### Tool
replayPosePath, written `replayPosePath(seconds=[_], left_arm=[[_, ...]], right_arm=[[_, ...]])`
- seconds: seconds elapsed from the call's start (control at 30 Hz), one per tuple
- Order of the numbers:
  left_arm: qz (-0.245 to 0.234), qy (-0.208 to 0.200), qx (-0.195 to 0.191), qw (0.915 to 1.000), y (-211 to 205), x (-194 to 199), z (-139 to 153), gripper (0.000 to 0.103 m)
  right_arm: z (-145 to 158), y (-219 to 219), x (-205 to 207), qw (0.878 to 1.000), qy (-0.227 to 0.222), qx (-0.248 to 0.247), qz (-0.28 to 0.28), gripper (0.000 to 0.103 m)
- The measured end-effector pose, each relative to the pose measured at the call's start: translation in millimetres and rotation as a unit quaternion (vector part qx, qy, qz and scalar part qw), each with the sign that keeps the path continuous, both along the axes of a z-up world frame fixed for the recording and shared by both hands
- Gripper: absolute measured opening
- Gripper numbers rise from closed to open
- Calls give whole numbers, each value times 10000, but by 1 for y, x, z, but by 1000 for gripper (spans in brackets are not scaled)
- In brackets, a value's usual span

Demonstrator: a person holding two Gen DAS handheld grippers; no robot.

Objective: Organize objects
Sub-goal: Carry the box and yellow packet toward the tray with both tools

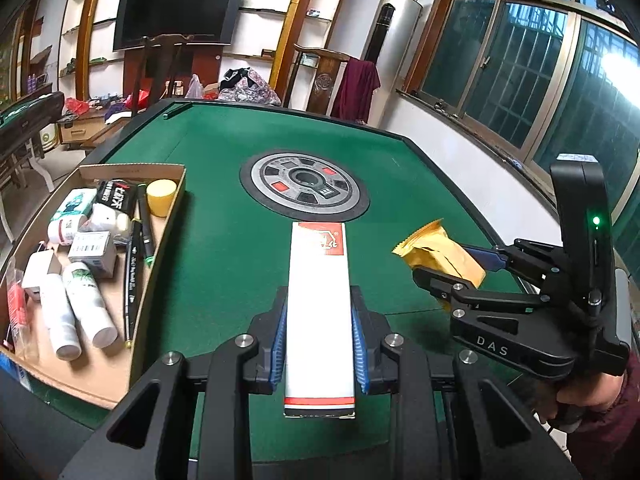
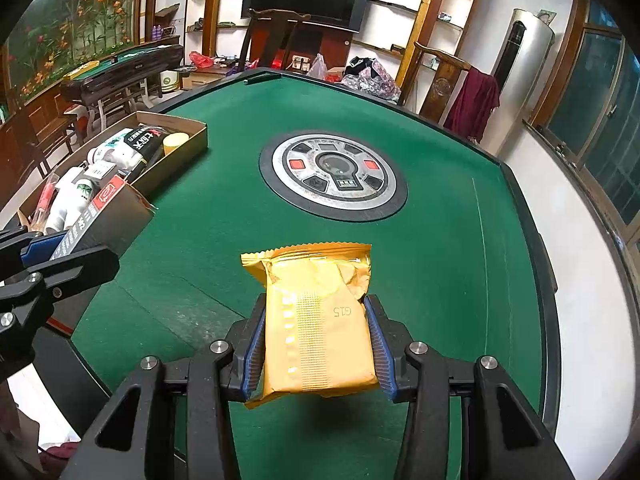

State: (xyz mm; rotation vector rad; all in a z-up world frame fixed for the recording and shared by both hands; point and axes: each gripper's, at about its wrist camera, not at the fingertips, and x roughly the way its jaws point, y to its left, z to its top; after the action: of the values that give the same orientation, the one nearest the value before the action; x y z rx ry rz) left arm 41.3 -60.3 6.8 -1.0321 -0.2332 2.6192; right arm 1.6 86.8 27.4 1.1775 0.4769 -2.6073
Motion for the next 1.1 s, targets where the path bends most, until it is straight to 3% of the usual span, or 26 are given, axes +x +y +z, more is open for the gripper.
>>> replayPosePath(seconds=[0.57,1.1], left_arm=[[578,38,238,9980,-59,7,5,27],[1478,52,387,9882,-146,18,2,27]], right_arm=[[16,-39,4,9992,85,-40,390,50],[22,-104,-1,9941,-72,-306,1039,50]])
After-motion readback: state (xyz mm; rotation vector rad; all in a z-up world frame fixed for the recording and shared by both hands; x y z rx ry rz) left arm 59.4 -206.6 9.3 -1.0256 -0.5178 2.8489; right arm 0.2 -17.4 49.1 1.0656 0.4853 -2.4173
